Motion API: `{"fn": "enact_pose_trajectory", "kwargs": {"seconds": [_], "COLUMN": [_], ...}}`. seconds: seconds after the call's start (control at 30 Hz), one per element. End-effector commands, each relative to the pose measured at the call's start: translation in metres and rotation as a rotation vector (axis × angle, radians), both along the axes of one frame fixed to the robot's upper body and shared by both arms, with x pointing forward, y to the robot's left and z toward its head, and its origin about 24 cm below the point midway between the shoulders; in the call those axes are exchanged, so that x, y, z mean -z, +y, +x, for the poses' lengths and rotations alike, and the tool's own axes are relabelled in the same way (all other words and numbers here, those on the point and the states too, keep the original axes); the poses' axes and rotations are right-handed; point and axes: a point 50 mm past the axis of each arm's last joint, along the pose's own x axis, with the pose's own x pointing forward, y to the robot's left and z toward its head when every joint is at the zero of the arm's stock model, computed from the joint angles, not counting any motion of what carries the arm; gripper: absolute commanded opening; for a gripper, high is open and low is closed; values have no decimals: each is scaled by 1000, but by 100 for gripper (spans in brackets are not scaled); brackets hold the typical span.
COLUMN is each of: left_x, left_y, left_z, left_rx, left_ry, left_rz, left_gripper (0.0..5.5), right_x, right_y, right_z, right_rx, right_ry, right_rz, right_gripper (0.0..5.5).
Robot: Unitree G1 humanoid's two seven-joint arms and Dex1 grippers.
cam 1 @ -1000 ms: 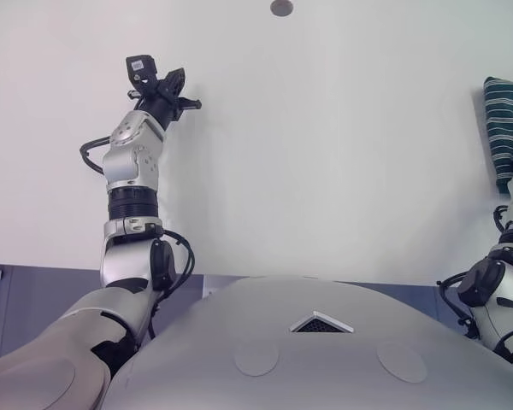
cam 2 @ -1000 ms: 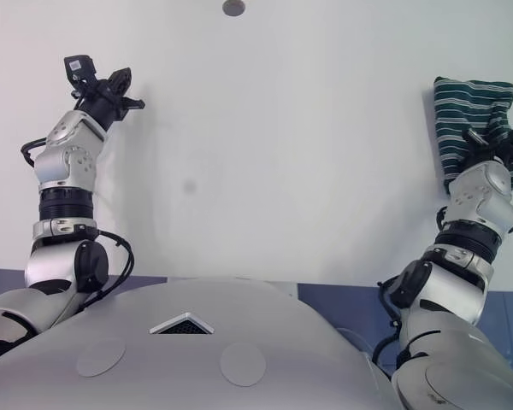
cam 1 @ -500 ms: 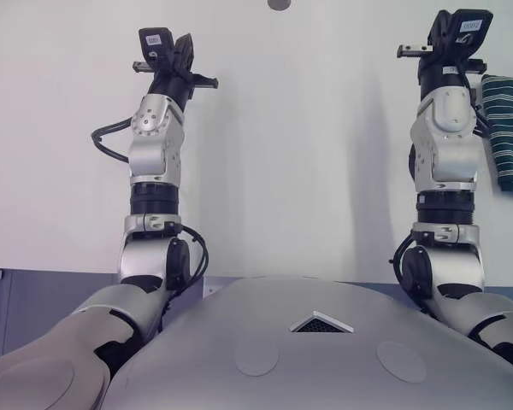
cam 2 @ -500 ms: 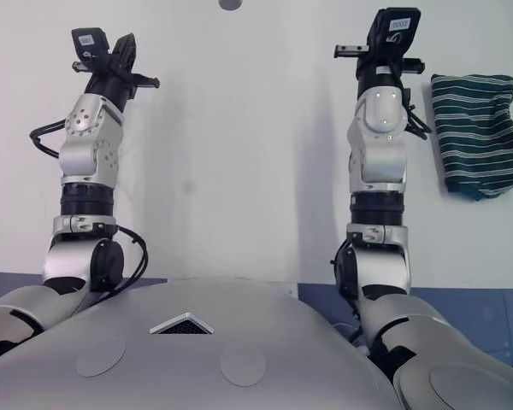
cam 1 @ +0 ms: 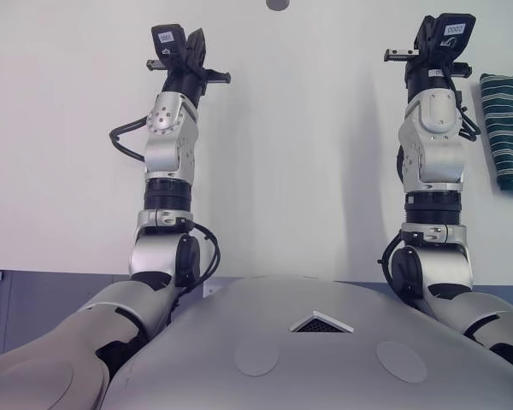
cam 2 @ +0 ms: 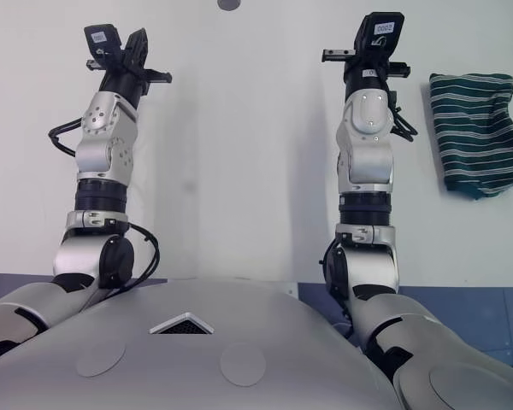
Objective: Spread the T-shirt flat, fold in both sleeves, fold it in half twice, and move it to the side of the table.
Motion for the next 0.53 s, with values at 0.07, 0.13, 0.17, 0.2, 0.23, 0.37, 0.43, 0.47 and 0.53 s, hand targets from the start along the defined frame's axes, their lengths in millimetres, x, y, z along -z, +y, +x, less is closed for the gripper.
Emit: {"fn": "enact_pose_trajectory", "kwargs": {"seconds": [0.07,0.13,0.17,0.2,0.23,0.37,0.43,0.47,0.53], "left_x": [5,3,4,7,8,3,7,5,3], "left_y": [-6,-8,-6,-5,-5,-12,-15,-19,-22], "left_z": [-3,-1,-1,-1,0,-1,-3,-3,-3], "left_rx": [20,38,35,22,17,57,50,60,82], "left_ry": [29,25,25,42,55,25,45,42,34], "left_rz": [-4,8,-3,8,12,3,-13,-26,-19], "left_gripper": [1,1,1,1,1,1,1,1,1], "right_x": [-4,-4,-6,-6,-4,-1,1,1,1], "right_y": [-2,-3,-1,-2,-5,-2,-3,-4,-3], "right_z": [-2,0,2,1,-1,-3,-6,-7,-5], "right_rx": [-11,-7,-16,-4,13,7,16,18,15], "right_ry": [-26,-20,-28,-25,-19,-10,-4,-4,0], "right_rz": [-53,-42,-36,-36,-32,-35,-39,-36,-42], "right_gripper": [0,0,0,0,0,0,0,0,0]}}
